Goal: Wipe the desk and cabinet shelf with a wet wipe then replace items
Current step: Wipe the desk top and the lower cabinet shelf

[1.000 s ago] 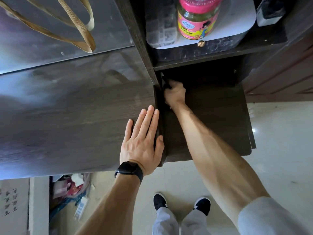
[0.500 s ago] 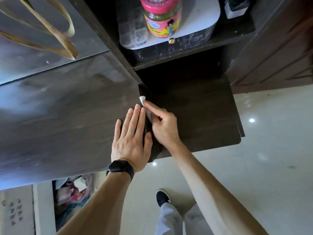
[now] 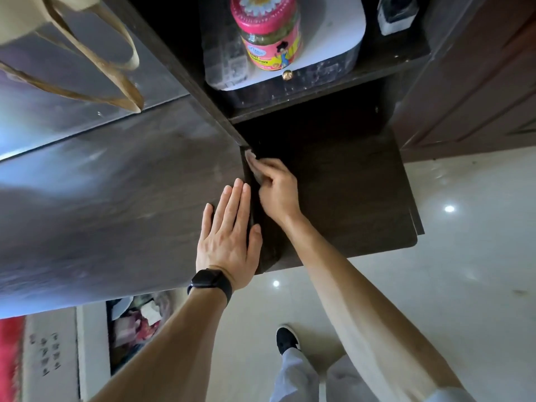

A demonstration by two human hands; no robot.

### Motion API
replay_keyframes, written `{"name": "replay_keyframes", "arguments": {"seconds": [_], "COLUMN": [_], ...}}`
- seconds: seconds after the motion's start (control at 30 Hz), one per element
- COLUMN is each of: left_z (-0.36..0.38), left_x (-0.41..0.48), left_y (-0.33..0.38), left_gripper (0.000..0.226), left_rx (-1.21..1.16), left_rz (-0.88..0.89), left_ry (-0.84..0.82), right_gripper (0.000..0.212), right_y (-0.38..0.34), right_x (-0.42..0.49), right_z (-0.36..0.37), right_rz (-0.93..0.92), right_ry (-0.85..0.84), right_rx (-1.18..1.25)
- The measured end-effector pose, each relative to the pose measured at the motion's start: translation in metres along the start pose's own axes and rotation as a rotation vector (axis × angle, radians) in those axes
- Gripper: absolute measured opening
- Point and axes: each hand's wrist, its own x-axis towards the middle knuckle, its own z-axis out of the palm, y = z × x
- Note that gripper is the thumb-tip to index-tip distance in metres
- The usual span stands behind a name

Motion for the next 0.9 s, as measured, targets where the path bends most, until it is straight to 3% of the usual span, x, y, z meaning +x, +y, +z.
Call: {"name": "replay_keyframes", "arguments": {"seconds": [0.13,0.27,0.37,0.6,0.7,0.9], "left_z": [-0.001,-0.001,0.0,-0.002,-0.001,0.0], "left_x": [0.002,0.005,0.003,0.001,0.001,0.001], "left_y": [0.003,0.002,0.003,0.002,0.002,-0.001], "left_gripper": [0.066,0.066,0.065,0.066,0.066,0.067], "left_rx": [0.0,-0.011,-0.006,-0.013,-0.018,-0.034], "left_rz": [0.002,-0.001,0.006,0.001,-0.001,-0.001], "left_ry": [0.006,0.008,0.011,0.009,0.003,-0.001], "right_gripper": [0.045,0.05,0.057,0.052,0.059,0.069], "right_y": [0.039,0.014,0.004,0.042,0.04,0.031], "right_x": [-0.025,-0.028,-0.006,0.0,0.002,0.021], "right_z": [-0.01,-0.011,-0.005,0.001,0.004,-0.005], "right_rz": [0.157,0.065,0.035,0.103,0.115,0.068], "right_ry": [-0.184,-0.079,-0.05,-0.201,-0.174,-0.289], "right_rx": [-0.141,0.046,0.0,-0.618,-0.722,-1.003]}}
